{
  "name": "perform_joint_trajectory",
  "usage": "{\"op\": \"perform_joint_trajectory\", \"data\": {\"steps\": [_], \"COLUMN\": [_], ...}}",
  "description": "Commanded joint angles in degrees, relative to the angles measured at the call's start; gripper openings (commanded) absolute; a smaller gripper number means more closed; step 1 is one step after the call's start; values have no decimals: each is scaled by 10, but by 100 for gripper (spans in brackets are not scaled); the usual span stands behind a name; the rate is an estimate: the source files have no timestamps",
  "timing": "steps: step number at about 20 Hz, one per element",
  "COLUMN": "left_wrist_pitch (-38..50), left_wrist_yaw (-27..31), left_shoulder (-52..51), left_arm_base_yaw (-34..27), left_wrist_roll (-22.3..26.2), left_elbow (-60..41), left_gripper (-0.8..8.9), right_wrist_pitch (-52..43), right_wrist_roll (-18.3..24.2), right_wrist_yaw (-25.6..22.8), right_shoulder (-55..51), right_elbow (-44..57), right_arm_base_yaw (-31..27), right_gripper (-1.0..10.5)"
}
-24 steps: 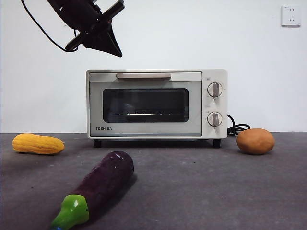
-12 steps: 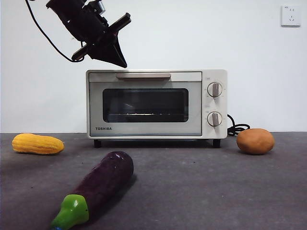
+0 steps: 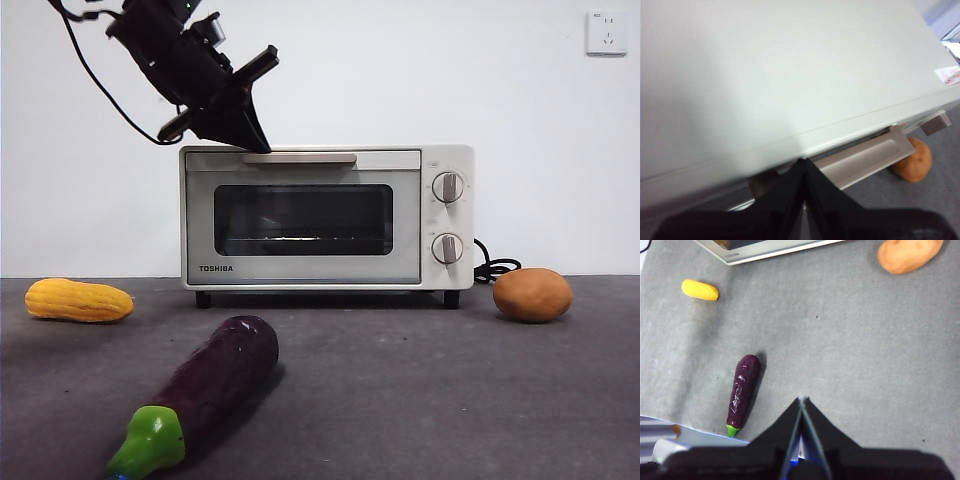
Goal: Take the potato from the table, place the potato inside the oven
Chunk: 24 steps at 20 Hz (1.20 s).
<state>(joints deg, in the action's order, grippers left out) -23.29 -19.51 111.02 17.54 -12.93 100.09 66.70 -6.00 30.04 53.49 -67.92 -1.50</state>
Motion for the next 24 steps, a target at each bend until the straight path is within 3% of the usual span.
{"op": "perform_joint_trajectory", "data": {"steps": [1,24], "left_wrist_pitch": [-4,-146], "left_wrist_yaw": [1,16], "left_shoulder": [11,14], "left_arm_base_yaw": [7,17], "left_wrist_roll": [16,69], "left_elbow": [2,2], "left_gripper": [-6,-6], "right_wrist_pitch": [5,8], "right_wrist_roll": [0,1], "right_wrist_yaw": [2,2], "right_shoulder": [0,0], "right_elbow": [-4,-4], "right_arm_base_yaw": [0,0], "right_gripper": [1,1]}}
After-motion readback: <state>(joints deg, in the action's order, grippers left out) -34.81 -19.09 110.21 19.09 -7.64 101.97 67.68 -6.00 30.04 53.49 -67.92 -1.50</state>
